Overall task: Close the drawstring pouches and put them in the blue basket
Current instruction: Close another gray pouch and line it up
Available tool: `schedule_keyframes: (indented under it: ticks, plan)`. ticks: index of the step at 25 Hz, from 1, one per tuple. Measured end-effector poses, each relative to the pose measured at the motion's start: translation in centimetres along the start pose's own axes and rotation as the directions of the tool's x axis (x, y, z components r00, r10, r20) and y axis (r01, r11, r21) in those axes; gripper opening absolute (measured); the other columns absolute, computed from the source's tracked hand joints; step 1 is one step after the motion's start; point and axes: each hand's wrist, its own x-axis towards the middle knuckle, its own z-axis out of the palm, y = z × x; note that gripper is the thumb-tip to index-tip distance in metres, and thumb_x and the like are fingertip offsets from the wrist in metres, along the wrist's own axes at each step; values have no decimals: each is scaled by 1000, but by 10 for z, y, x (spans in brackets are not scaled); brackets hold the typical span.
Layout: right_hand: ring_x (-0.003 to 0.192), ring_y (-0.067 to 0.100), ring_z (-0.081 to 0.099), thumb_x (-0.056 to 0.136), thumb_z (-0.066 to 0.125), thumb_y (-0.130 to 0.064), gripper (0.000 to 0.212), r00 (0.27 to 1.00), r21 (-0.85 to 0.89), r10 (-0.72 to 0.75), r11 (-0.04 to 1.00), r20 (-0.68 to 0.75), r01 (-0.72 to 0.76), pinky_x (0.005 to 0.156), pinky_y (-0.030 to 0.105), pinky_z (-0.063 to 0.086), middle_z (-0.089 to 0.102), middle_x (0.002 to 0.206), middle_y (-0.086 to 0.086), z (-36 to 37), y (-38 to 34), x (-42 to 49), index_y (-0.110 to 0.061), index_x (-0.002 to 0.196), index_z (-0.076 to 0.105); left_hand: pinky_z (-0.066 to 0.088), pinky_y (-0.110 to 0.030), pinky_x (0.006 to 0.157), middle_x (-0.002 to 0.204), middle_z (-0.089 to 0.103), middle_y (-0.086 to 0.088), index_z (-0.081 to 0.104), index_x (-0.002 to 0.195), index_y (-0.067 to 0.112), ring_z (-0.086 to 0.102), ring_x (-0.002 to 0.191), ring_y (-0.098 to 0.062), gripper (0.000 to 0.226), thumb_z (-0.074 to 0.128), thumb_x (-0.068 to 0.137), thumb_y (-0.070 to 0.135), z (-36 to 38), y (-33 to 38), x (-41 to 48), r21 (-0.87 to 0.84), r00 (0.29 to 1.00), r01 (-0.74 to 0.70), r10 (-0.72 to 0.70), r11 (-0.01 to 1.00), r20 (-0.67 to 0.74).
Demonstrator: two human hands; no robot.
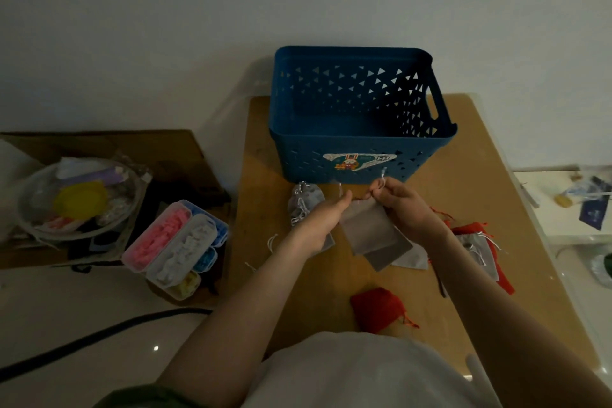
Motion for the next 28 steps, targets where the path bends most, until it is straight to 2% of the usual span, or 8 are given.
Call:
schedule_keyframes:
  ticks: [4, 7, 10, 15, 19, 23, 25, 28]
  plan:
    - [75, 9, 50, 102, 38, -15, 25, 983, -185, -36, 983, -181, 2, 70, 26, 38, 62, 90, -1, -13, 1, -8, -18, 86, 57, 45, -23, 68, 100, 59, 4, 61, 117, 27, 54, 87, -9, 37, 33, 100, 43, 5, 6, -11, 6, 994, -91, 91, 996, -55]
    - [71, 12, 47, 103, 34, -16, 31, 959, -69, -21, 998, -282, 2, 65, 26, 36, 54, 80, -1, -20, 1, -11, -18, 77, 52, 45, -19, 69, 100, 64, 0, 62, 93, 18, 59, 76, -6, 31, 36, 101, 32, 4, 7, -14, -335, 978, -209, 192, 919, -84]
    - [66, 13, 44, 100, 32, -8, 34, 931, 22, 34, 999, -363, -27, 62, 26, 34, 50, 73, 1, -11, 3, -10, -17, 73, 50, 32, -13, 45, 80, 59, -2, 52, 80, 13, 44, 43, -1, 31, 36, 102, 26, -6, 8, -20, -627, 971, -228, 224, 745, -87]
    - [65, 10, 44, 102, 37, -15, 33, 956, -241, -38, 970, -291, -35, 63, 22, 36, 50, 72, 0, 15, -18, 0, -16, 73, 52, 22, -16, 38, 59, 44, 4, 54, 83, 13, 30, 42, -5, 28, 41, 100, 32, -29, 3, -22, -387, 988, -112, 60, 915, -145]
    - [66, 13, 47, 101, 42, -20, 32, 967, -344, -50, 938, -250, -40, 64, 25, 37, 54, 68, 1, 39, -15, -2, -14, 73, 57, 27, -18, 42, 64, 45, 3, 58, 88, 14, 36, 49, -7, 29, 40, 101, 32, -37, 15, -34, -115, 973, -64, 36, 991, -227]
    - [56, 1, 48, 99, 48, -20, 24, 995, -400, -84, 911, 55, 99, 57, 14, 40, 52, 66, -5, 81, -31, -6, -16, 77, 55, 39, -20, 52, 78, 55, 0, 59, 94, 18, 49, 64, -9, 19, 41, 100, 23, -22, 19, -38, 278, 983, -84, 126, 957, -135]
    - [63, 1, 51, 98, 50, -18, 20, 987, -433, -116, 888, 115, 155, 61, 14, 41, 54, 72, -3, 91, -40, 0, -14, 79, 56, 38, -21, 52, 70, 48, -1, 49, 78, 19, 45, 59, -11, 20, 44, 96, 12, -22, 21, -39, 337, 978, -91, 148, 937, -147]
    - [67, 2, 53, 100, 48, -21, 24, 984, -523, -101, 836, 147, 164, 67, 17, 42, 58, 74, -2, 90, -48, 8, -8, 84, 62, 41, -29, 64, 79, 52, -5, 52, 83, 22, 50, 70, -15, 14, 50, 89, 10, -34, 17, -43, 314, 972, -136, 188, 940, -142]
